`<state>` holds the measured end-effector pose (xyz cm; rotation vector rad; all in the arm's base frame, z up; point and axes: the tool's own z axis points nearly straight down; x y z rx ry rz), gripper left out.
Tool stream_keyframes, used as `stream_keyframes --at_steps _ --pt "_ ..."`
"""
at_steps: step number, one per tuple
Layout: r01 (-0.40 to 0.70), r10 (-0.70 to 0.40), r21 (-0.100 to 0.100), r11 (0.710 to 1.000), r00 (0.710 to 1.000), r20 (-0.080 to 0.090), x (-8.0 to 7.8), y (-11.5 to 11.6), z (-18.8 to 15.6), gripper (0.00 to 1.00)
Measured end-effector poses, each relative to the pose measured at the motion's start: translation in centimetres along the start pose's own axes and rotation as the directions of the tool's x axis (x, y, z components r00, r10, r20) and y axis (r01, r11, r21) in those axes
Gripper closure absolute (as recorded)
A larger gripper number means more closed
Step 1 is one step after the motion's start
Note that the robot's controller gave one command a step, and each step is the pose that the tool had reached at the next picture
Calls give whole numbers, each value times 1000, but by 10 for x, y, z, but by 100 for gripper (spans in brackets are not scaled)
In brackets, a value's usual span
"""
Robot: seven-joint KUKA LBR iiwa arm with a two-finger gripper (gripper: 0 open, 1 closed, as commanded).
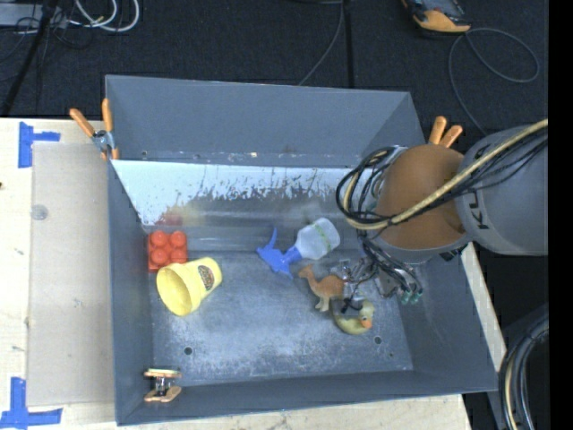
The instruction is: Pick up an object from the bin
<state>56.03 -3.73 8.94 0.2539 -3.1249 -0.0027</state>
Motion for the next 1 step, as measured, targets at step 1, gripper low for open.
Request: stream_keyframes --at_steps 1 --pt "27 -27 0 1000 1000 0 9 7 -135 100"
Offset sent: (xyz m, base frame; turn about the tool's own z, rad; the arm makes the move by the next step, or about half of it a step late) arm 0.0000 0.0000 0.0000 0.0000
